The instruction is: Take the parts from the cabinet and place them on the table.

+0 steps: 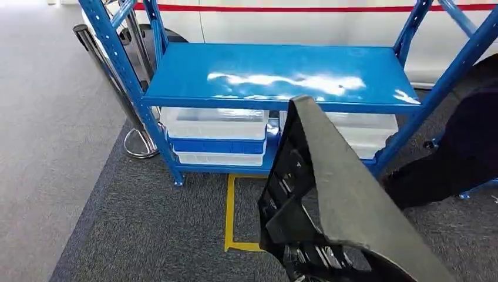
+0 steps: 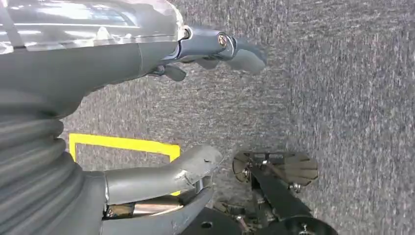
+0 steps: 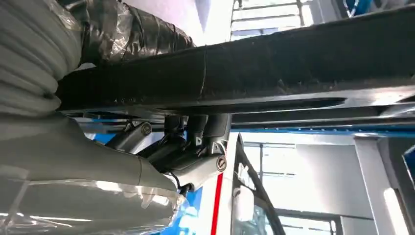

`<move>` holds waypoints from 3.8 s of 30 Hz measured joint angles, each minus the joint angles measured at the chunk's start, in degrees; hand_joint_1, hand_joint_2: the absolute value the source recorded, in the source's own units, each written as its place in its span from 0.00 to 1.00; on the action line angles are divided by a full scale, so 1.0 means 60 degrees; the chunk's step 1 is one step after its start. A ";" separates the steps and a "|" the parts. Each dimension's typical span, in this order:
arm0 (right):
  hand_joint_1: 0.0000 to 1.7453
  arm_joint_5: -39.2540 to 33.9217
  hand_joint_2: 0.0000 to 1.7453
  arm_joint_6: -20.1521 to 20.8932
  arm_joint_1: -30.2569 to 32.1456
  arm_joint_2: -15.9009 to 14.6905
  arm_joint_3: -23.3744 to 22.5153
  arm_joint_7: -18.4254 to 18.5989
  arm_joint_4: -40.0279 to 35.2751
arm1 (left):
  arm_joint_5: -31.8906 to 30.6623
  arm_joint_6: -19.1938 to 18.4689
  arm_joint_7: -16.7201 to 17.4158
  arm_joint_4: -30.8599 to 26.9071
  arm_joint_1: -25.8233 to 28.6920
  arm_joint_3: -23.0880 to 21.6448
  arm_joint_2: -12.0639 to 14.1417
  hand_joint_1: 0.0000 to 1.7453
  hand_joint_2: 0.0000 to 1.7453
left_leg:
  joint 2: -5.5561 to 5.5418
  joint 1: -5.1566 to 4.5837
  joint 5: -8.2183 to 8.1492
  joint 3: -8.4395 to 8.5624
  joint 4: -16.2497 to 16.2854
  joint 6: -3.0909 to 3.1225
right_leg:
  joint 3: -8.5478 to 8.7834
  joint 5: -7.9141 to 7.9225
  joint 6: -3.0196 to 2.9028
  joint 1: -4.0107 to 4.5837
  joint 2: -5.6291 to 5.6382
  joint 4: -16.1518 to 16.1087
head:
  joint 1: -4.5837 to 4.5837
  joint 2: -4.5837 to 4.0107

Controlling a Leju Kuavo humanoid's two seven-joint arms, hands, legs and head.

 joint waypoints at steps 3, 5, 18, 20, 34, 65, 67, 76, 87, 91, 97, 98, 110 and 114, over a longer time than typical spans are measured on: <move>1.00 -0.0194 1.00 0.0124 -0.0015 0.0004 -0.0011 0.0015 0.0000 | -0.0029 -0.0029 0.0000 0.0000 0.0007 0.0066 0.0000 0.00 1.00 | -0.0004 0.0028 -0.1598 -0.0469 0.1853 -0.0120 | -0.0449 0.0343 -0.0072 0.0018 -0.0005 0.0040 | -0.0004 0.0000; 1.00 -0.0219 1.00 0.0139 -0.0021 0.0007 -0.0011 0.0018 0.0000 | -0.0044 -0.0051 0.0000 0.0000 -0.0005 0.0084 -0.0011 0.00 1.00 | -0.0005 0.0030 -0.1389 -0.0371 0.2495 -0.0138 | -0.0821 0.0557 -0.0038 0.0024 -0.0013 0.0133 | -0.0004 0.0000; 1.00 -0.0514 1.00 0.0426 0.0047 0.0025 -0.0094 -0.0098 0.0025 | -0.0062 -0.0036 -0.0033 -0.0033 0.0019 0.0171 0.0007 0.00 1.00 | 0.0155 0.0001 -0.0527 0.1645 -0.0913 0.0477 | -0.2333 -0.0377 0.0537 -0.0029 0.0208 0.2510 | 0.0000 0.0004; 1.00 -0.0536 1.00 0.0441 0.0109 0.0026 -0.0128 -0.0102 0.0055 | -0.0062 -0.0036 -0.0026 -0.0033 0.0022 0.0200 0.0007 0.00 1.00 | 0.0371 0.0002 -0.0467 0.1509 -0.0860 0.0443 | -0.2274 -0.0455 0.0594 -0.0049 0.0154 0.2935 | 0.0004 0.0000; 1.00 -0.0551 1.00 0.0419 0.0243 0.0091 -0.0222 -0.0146 0.0124 | 0.0004 -0.0051 0.0007 -0.0040 0.0020 0.0364 -0.0033 0.00 1.00 | 0.0011 0.0028 -0.2065 0.0016 0.2469 -0.0067 | -0.0802 0.0504 -0.0045 0.0012 0.0279 0.0142 | -0.0007 0.0000; 1.00 -0.0522 1.00 0.0485 0.0466 0.0346 -0.0583 -0.0299 0.0182 | -0.0171 -0.0087 0.0047 -0.0040 0.0007 0.0419 -0.0051 0.00 1.00 | -0.0005 0.0037 -0.2012 -0.0004 0.2491 -0.0060 | -0.0905 0.0471 -0.0062 0.0061 0.0438 0.0232 | 0.0025 0.0000; 1.00 -0.0514 1.00 0.0485 0.0480 0.0357 -0.0612 -0.0295 0.0182 | -0.0204 -0.0091 0.0062 -0.0040 0.0018 0.0419 -0.0058 0.00 1.00 | -0.0063 0.0034 -0.1157 0.0500 0.1360 0.0024 | -0.0881 0.0477 -0.0051 0.0073 0.0744 0.0266 | 0.0025 0.0004; 1.00 -0.0503 1.00 0.0477 0.0648 0.0397 -0.0674 -0.0295 0.0138 | -0.0266 -0.0084 0.0073 -0.0047 -0.0004 0.0433 -0.0066 0.00 1.00 | -0.0313 0.0102 -0.0368 0.1303 -0.0740 0.0429 | -0.1360 0.0205 0.0368 0.0098 0.0512 0.0832 | 0.0077 0.0000; 1.00 -0.0500 1.00 0.0448 0.0655 0.0393 -0.0761 -0.0291 0.0127 | -0.0295 -0.0087 0.0051 -0.0047 -0.0033 0.0433 -0.0084 0.00 1.00 | 0.0947 -0.0018 -0.0578 0.1367 -0.0603 0.0135 | -0.0785 0.0374 0.0286 0.0119 -0.0372 0.0230 | 0.0076 0.0000; 1.00 -0.0500 1.00 0.0441 0.0677 0.0397 -0.0769 -0.0292 0.0117 | -0.0306 -0.0087 0.0029 -0.0047 -0.0070 0.0433 -0.0080 0.00 1.00 | 0.0289 0.0055 -0.1148 0.1207 -0.0002 -0.0042 | -0.0793 0.0504 0.0019 0.0014 -0.0014 0.0100 | 0.0069 0.0000; 1.00 -0.0438 1.00 0.0441 0.0675 0.0397 -0.0780 -0.0255 0.0117 | -0.0415 -0.0102 0.0033 -0.0047 0.0014 0.0433 -0.0084 0.00 1.00 | -0.0040 0.0052 -0.1344 0.0378 0.1604 0.0032 | -0.0872 0.0544 -0.0039 0.0088 0.0734 0.0171 | 0.0069 0.0000; 1.00 -0.0412 1.00 0.0441 0.0675 0.0397 -0.0780 -0.0244 0.0117 | -0.0433 -0.0102 0.0033 -0.0047 0.0007 0.0433 -0.0084 0.00 1.00 | -0.0174 0.0049 -0.0819 0.0779 0.0675 0.0088 | -0.0858 0.0543 -0.0033 0.0097 0.0877 0.0199 | 0.0069 0.0000; 1.00 -0.0354 1.00 0.0437 0.0671 0.0397 -0.0787 -0.0157 0.0117 | -0.0495 -0.0106 0.0004 -0.0047 -0.0006 0.0437 -0.0058 0.00 1.00 | -0.0796 -0.0017 -0.0485 0.1200 -0.0522 0.0282 | -0.1099 0.0725 0.0344 -0.0016 0.1585 0.0206 | 0.0080 0.0003; 1.00 -0.0332 1.00 0.0434 0.0657 0.0393 -0.0812 -0.0138 0.0105 | -0.0506 -0.0109 0.0004 -0.0047 0.0013 0.0437 -0.0062 0.00 1.00 | 0.0138 0.0025 -0.0350 0.1226 -0.0720 0.0454 | -0.2354 -0.0724 0.0542 -0.0016 0.0183 0.2956 | 0.0102 0.0000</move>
